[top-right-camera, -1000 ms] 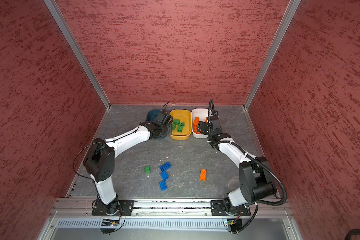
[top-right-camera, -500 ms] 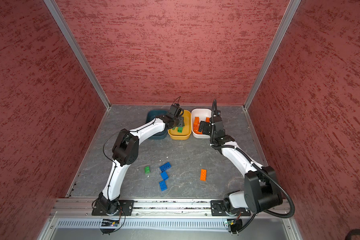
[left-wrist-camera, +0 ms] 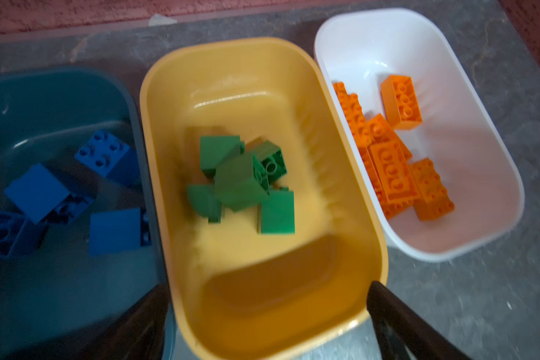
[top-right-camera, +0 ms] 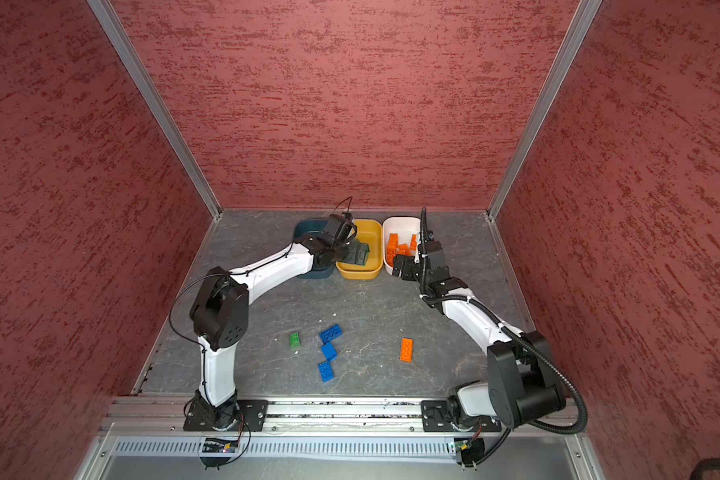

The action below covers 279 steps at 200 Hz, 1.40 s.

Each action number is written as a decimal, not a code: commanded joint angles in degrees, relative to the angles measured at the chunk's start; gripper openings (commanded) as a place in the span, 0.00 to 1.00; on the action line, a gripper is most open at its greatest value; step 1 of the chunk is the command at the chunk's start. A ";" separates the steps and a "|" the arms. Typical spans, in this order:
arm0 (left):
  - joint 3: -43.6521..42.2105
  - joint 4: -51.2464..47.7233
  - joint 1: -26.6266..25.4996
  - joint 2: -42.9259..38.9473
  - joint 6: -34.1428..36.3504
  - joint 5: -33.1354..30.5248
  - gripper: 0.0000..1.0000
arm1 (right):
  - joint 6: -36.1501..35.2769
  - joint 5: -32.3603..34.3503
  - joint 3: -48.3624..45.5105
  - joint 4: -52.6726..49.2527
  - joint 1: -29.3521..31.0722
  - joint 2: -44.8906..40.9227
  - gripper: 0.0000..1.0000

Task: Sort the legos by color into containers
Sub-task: 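Grasp a blue brick with the left gripper while the right gripper moves toward the pile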

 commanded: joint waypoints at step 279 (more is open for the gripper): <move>-22.78 -18.49 -8.62 -4.85 20.34 12.50 0.57 | -29.45 -9.45 -7.02 6.59 7.91 -3.52 0.99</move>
